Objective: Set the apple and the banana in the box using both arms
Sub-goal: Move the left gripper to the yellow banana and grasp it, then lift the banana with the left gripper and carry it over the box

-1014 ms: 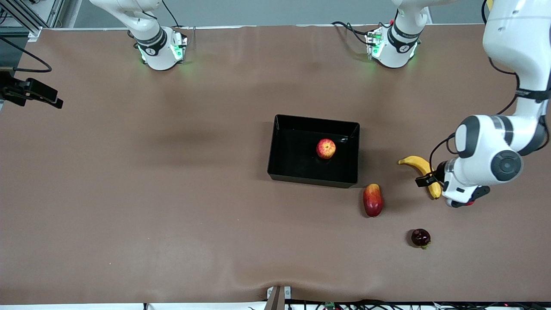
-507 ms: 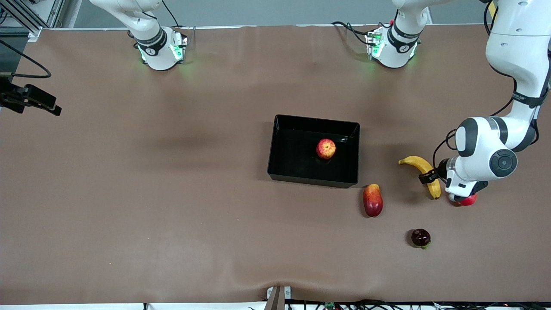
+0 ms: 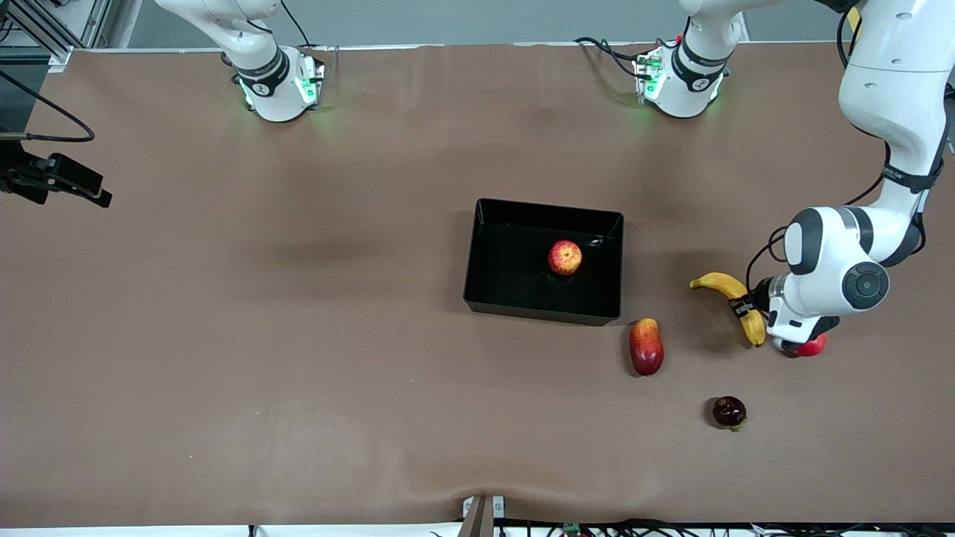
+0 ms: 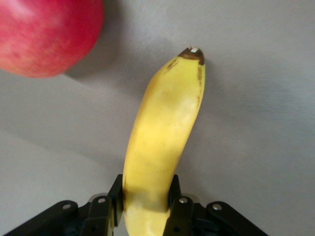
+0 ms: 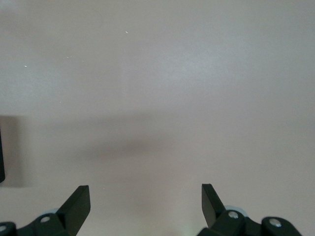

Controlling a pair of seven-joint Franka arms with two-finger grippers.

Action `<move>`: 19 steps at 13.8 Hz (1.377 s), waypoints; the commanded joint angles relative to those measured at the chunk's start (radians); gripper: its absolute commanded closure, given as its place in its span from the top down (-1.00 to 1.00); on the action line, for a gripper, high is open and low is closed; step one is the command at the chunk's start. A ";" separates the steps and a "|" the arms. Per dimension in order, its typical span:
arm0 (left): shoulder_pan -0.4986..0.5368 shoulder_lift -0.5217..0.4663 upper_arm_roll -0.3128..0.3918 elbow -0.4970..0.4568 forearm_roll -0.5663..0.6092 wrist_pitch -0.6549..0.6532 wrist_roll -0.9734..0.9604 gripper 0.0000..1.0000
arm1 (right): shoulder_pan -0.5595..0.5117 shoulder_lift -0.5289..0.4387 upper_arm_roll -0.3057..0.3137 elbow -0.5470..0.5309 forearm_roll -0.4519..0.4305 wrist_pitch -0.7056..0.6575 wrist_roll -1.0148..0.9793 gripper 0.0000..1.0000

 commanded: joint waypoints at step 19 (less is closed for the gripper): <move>-0.529 0.092 -0.304 0.279 0.128 -0.249 -0.805 -1.00 | 0.095 0.003 -0.034 0.007 -0.041 -0.010 0.011 1.00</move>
